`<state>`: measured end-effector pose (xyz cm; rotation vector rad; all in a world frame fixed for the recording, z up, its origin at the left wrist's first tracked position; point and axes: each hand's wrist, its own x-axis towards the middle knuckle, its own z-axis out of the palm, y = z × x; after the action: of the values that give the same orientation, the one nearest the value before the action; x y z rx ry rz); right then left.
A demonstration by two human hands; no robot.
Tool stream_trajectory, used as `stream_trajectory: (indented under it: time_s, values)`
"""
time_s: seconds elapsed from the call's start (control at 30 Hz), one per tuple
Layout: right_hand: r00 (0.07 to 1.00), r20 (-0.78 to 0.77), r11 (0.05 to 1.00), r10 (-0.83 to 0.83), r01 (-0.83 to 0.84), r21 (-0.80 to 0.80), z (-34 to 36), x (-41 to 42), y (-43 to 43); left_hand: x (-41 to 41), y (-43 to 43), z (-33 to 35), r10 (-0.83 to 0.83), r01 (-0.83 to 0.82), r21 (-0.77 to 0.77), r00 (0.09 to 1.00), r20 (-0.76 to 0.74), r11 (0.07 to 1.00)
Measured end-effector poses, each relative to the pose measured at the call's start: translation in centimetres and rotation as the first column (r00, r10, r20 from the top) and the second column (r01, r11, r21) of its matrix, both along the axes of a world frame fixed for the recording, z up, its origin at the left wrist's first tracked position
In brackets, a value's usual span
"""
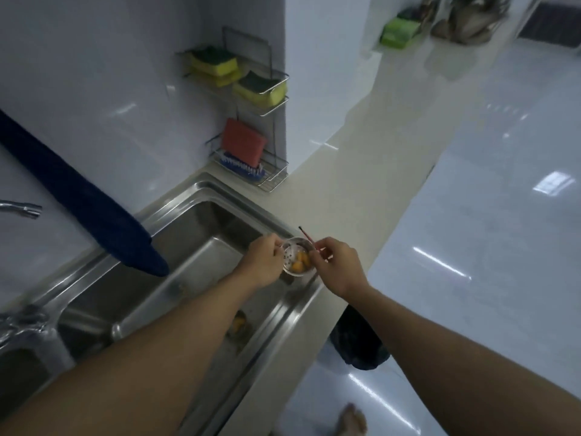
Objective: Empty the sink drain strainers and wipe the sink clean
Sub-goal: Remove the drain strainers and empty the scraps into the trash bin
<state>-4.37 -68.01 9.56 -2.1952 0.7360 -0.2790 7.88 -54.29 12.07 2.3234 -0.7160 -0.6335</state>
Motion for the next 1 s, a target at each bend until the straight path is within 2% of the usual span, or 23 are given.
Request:
stream_trajectory:
  time_s: [0.23,0.37,0.43,0.6,0.73,1.0]
  values:
    - [0.967,0.033,0.964,-0.251,0.247,0.100,-0.6,-8.6,-7.5,-6.2,-9.8,0.7,-0.006,0.006,-0.114,1.000,0.001,0.994]
    - [0.947,0.025,0.943,-0.319,0.314,0.112,-1.6,-13.5,-11.9,-10.2,-15.0,-0.2,-0.120,0.126,-0.079,0.990,0.075,0.989]
    - [0.940,0.008,0.936,-0.340,0.337,0.105,-2.3,-15.7,-14.0,-12.1,-17.3,-0.8,-0.150,0.155,-0.066,0.986,0.076,0.986]
    - [0.922,-0.024,0.915,-0.387,0.387,0.114,-4.1,-20.7,-18.3,-16.8,-22.0,-2.5,-0.164,0.160,-0.048,0.983,-0.083,0.986]
    - [0.920,-0.051,0.910,-0.388,0.391,0.136,-5.3,-23.4,-20.0,-20.0,-24.0,-4.1,-0.159,0.157,-0.022,0.977,-0.143,0.987]
    - [0.915,-0.157,0.880,-0.372,0.402,0.252,-10.4,-25.4,-20.3,-21.7,-25.7,-10.9,-0.236,0.245,0.145,0.969,-0.076,0.958]
